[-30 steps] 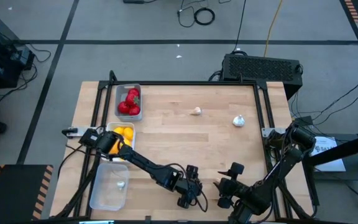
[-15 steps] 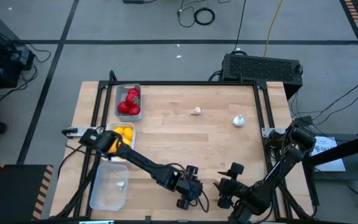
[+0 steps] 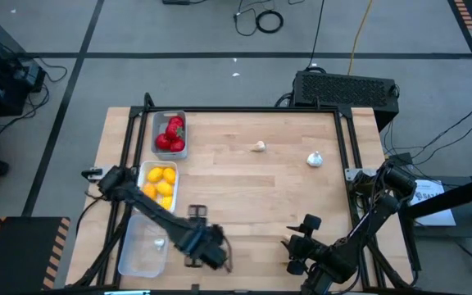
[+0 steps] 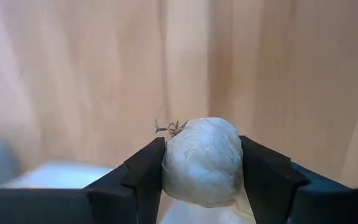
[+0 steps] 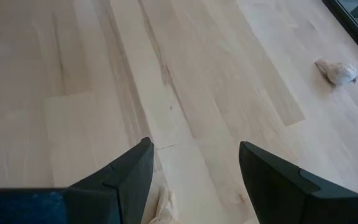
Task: Sort produce into baskets
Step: Put the garlic into the transparent bin
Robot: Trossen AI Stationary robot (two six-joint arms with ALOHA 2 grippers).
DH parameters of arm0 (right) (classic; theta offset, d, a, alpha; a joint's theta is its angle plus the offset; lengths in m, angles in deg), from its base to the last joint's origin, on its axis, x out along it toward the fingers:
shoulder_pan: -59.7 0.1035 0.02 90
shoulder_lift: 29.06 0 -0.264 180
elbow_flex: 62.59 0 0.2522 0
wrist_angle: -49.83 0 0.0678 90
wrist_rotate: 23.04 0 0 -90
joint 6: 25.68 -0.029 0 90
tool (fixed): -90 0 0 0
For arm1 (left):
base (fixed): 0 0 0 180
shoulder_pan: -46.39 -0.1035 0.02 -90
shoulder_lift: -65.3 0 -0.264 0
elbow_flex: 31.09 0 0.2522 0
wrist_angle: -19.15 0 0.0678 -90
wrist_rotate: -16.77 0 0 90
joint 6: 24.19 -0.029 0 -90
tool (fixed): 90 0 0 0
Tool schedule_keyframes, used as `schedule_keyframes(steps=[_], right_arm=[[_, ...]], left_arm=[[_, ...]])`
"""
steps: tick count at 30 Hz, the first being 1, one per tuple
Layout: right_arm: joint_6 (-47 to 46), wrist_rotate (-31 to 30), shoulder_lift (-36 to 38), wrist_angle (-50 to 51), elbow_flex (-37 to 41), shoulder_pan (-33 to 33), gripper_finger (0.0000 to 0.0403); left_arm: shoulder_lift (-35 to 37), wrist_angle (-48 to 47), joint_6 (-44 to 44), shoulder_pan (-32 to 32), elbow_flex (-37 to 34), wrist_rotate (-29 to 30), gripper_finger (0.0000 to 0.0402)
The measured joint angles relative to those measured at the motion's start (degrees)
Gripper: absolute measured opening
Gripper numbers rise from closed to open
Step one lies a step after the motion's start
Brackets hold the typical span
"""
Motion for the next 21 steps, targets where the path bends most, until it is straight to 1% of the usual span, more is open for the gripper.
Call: schedule_keyframes(steps=[3,8,10,12,18,21], right_arm=[[0.02,-0.03,-0.02,-0.19,0.0,0.0,0.0226],[0.02,-0.07,-0.02,-0.45,0.0,0.0,0.0226],[0.02,-0.03,-0.02,-0.64,-0.02,0.0,0.0226],[0.04,-0.05,-0.02,-0.79,-0.02,0.0,0.0226],[0.28,-0.05,-0.02,-0.89,-0.02,0.0,0.0226],[0.48,-0.03,-0.02,-1.01,-0.02,0.0,0.0226]], left_arm=[[1.13,-6.24,5.08,3.37,-0.01,1.31,0.019],[1.74,-6.7,6.57,8.05,-1.09,0.97,0.019],[2.18,-6.96,7.83,9.32,-2.53,-0.16,0.019],[2.88,-6.79,9.63,10.93,-5.37,-1.37,0.019],[7.38,-7.05,15.23,13.96,-15.94,-8.51,0.019],[10.12,-6.7,17.28,14.32,-20.69,-8.97,0.019]])
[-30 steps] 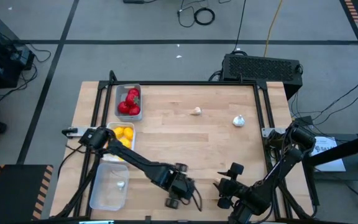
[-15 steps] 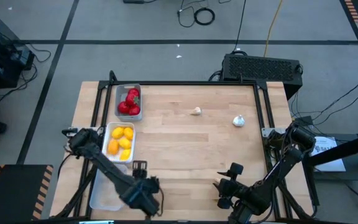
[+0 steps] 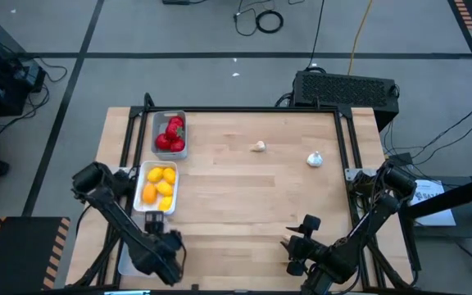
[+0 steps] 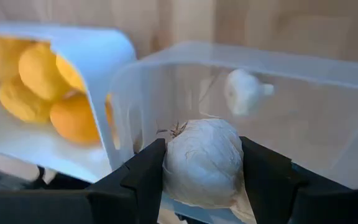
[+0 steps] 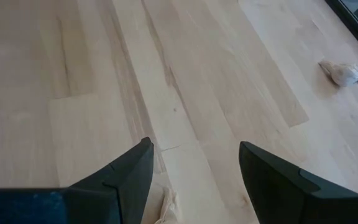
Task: Sort produce into baskets
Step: Put the garlic into the transparent bin
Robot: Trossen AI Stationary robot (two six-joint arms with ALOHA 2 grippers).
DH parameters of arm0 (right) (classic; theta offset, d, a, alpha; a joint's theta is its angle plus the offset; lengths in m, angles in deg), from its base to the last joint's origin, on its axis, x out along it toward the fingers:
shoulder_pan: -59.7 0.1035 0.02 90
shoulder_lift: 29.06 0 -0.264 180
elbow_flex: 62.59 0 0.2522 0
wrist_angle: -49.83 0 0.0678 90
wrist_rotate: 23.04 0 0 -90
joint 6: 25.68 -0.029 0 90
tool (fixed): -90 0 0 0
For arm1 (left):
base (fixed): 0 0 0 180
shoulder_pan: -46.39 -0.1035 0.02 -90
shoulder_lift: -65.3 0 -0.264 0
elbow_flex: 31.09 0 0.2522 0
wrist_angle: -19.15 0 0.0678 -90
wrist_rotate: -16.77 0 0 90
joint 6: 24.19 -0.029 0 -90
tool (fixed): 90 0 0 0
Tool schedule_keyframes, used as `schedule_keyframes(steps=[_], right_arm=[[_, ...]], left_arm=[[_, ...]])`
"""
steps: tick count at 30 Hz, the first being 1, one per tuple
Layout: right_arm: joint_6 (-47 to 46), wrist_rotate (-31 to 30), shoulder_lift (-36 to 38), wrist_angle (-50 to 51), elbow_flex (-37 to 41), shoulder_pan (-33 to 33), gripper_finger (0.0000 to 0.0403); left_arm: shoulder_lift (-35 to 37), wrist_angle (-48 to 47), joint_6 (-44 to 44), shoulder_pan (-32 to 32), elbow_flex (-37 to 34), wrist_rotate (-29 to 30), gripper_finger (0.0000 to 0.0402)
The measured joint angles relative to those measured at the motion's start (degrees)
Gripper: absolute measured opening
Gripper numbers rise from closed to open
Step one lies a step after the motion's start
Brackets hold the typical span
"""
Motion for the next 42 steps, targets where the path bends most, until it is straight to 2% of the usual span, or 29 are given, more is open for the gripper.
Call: schedule_keyframes(steps=[2,5,8,11,17,29,35,42], right_arm=[[0.0,0.02,0.0,-0.02,0.0,0.0,0.0226],[0.0,0.03,0.0,-0.06,0.01,0.0,0.0226],[0.0,0.04,0.0,-0.42,0.02,0.0,0.0226],[-0.26,0.07,0.0,-0.44,0.0,0.0,0.0226],[-0.28,0.04,0.0,-0.41,0.0,0.0,0.0226],[-0.16,0.06,0.0,-0.37,0.0,0.0,0.0226],[-0.04,0.07,0.0,-0.37,0.01,0.0,0.0226],[-0.02,0.07,0.0,-0.37,0.0,0.0,0.0226]], left_arm=[[0.92,0.26,2.59,-0.17,-2.08,0.05,0.019],[1.04,0.14,5.5,-0.22,-3.9,3.95,0.0191],[1.11,0.05,5.71,-0.2,-5.46,6.78,0.02],[1.04,-0.25,5.51,-0.48,-6.0,7.05,0.0214],[1.05,0.79,5.63,-0.8,-5.83,2.59,0.0225],[1.04,3.18,5.64,-0.77,-5.83,2.38,0.0226],[1.04,4.19,7.07,-1.61,-5.83,-5.41,0.0226],[1.06,4.14,5.03,-3.43,-5.81,-5.72,0.0226]])
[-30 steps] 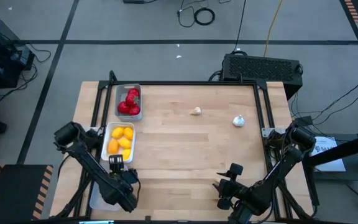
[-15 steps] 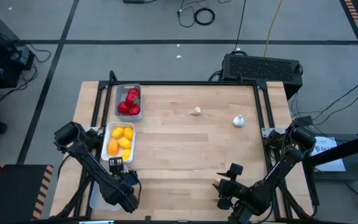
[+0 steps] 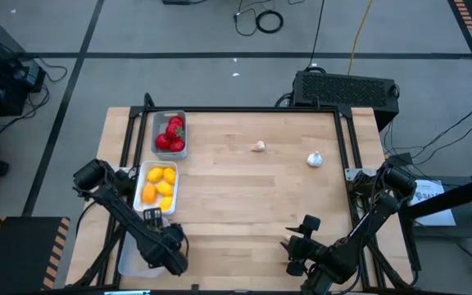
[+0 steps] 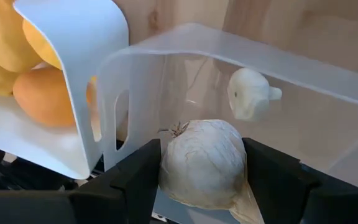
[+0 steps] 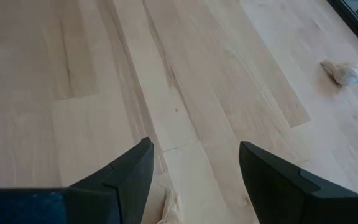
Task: Sort produce into baskets
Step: Put the garlic into the transparent bin
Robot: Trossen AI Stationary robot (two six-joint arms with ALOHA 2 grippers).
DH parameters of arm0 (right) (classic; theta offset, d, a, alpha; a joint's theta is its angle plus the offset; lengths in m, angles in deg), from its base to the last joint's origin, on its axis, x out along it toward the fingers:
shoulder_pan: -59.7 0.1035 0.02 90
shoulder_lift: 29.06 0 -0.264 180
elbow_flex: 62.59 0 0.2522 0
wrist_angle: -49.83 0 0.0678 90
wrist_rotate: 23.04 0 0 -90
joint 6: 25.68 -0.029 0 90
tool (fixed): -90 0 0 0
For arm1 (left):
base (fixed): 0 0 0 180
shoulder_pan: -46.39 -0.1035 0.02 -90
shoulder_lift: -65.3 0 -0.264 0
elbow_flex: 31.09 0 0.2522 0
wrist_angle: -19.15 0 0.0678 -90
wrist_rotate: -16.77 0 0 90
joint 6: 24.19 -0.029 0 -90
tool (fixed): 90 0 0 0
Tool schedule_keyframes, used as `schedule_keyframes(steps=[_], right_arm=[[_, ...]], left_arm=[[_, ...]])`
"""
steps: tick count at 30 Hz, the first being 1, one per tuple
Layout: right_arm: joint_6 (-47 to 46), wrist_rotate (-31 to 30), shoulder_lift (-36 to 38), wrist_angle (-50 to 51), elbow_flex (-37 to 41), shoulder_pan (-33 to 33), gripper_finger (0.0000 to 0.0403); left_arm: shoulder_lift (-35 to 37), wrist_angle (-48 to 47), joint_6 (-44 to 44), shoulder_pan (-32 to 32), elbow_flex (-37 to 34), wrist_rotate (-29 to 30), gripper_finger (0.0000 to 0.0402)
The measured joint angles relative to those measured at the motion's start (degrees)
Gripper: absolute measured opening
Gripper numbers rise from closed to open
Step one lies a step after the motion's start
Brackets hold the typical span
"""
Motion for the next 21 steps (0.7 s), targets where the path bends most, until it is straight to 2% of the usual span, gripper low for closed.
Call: schedule_keyframes(steps=[6,13,16,21], right_arm=[[0.0,0.0,0.0,0.01,0.0,-0.01,0.0226],[0.61,0.0,0.0,0.03,0.0,0.0,0.0226],[1.07,0.0,0.0,0.02,0.02,0.0,0.0226],[1.16,-0.02,0.0,0.03,0.02,0.0,0.0226]], left_arm=[[0.0,-0.01,-1.13,-0.25,0.0,3.56,0.0226],[-0.01,-0.09,-2.0,-0.11,0.02,3.82,0.0229],[0.0,-0.1,-2.56,-0.11,0.02,4.29,0.0244],[-0.01,-0.71,-2.75,-0.12,0.04,5.8,0.0289]])
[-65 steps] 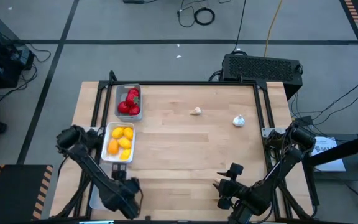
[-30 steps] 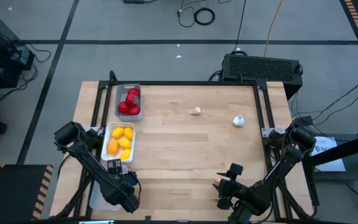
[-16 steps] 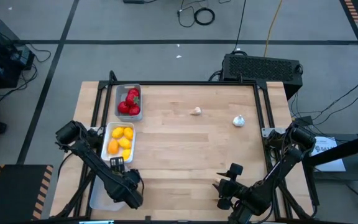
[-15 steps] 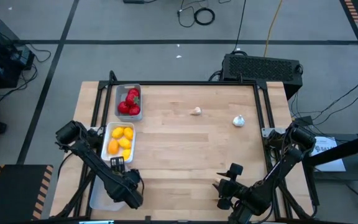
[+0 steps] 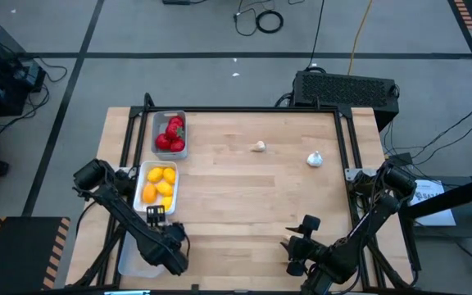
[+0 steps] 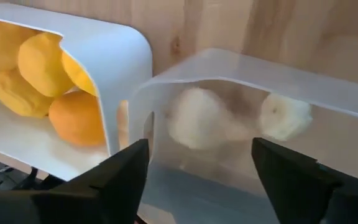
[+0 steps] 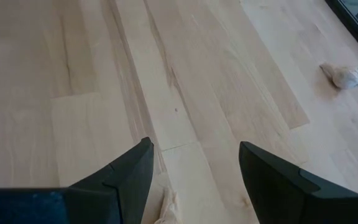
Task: Sort produce into baskets
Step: Put the garlic into the transparent bin
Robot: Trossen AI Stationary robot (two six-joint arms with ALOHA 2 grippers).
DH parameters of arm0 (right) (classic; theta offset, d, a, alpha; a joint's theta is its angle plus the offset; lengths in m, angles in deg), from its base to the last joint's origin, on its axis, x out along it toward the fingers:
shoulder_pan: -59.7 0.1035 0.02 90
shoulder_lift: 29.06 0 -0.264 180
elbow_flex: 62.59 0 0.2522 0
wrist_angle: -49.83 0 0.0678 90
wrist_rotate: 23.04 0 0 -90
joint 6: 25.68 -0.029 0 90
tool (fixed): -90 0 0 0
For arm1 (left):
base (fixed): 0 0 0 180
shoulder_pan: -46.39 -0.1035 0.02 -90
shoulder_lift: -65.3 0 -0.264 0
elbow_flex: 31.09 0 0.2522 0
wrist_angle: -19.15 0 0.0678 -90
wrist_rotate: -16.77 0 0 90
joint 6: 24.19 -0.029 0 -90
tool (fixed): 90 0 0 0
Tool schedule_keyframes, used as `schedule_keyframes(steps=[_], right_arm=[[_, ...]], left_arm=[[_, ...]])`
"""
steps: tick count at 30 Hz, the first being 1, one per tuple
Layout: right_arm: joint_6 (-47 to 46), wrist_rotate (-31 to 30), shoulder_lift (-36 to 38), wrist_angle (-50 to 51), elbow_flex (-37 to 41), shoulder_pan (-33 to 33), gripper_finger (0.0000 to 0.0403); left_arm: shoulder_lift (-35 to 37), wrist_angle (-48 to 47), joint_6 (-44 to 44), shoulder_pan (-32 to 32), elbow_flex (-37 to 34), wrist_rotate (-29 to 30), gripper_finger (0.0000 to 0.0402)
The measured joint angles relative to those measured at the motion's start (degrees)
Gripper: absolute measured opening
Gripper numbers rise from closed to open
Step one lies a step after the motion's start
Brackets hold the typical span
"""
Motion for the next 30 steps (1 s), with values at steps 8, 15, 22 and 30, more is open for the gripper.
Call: schedule_keyframes(steps=[8,15,22,30], right_arm=[[0.13,0.0,0.0,0.04,-0.01,0.0,0.0226],[0.04,-0.02,0.0,-0.05,-0.02,-0.04,0.0226],[-0.05,-0.02,0.0,-0.46,-0.02,-0.04,0.0226],[-0.05,0.57,0.0,-0.42,-0.02,-0.04,0.0226]], left_arm=[[0.01,-0.02,0.42,-2.97,0.01,-7.19,0.0318],[0.01,-0.03,2.69,-7.53,4.02,-9.16,0.0318],[0.01,6.51,-3.47,-9.71,14.28,-2.55,0.0318],[-0.92,41.61,-27.22,-9.49,16.05,17.81,0.0318]])
